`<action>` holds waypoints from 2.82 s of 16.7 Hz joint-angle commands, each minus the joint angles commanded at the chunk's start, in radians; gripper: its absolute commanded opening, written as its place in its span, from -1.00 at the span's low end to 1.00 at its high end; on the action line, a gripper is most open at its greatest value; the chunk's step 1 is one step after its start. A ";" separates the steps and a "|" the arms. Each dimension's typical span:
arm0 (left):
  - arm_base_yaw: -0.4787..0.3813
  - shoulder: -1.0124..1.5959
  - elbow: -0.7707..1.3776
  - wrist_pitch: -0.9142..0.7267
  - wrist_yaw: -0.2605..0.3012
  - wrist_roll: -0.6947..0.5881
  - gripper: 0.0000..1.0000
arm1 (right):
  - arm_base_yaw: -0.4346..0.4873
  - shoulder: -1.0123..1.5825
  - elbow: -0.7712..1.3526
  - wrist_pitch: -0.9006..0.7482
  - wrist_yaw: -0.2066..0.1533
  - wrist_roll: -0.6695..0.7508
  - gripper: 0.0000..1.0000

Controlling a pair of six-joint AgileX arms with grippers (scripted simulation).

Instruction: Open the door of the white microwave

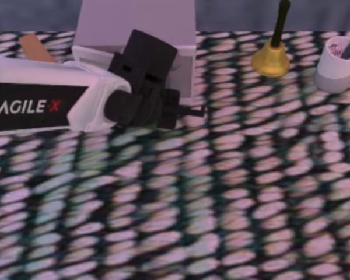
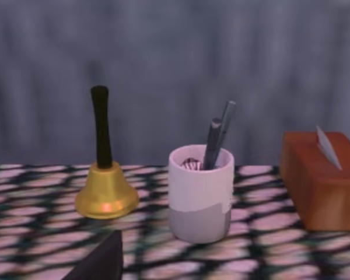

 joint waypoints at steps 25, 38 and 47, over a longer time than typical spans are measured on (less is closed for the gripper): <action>0.017 -0.040 -0.058 0.029 0.052 0.064 -1.00 | 0.000 0.000 0.000 0.000 0.000 0.000 1.00; 0.017 -0.040 -0.058 0.029 0.052 0.064 -1.00 | 0.000 0.000 0.000 0.000 0.000 0.000 1.00; 0.017 -0.040 -0.058 0.029 0.052 0.064 -1.00 | 0.000 0.000 0.000 0.000 0.000 0.000 1.00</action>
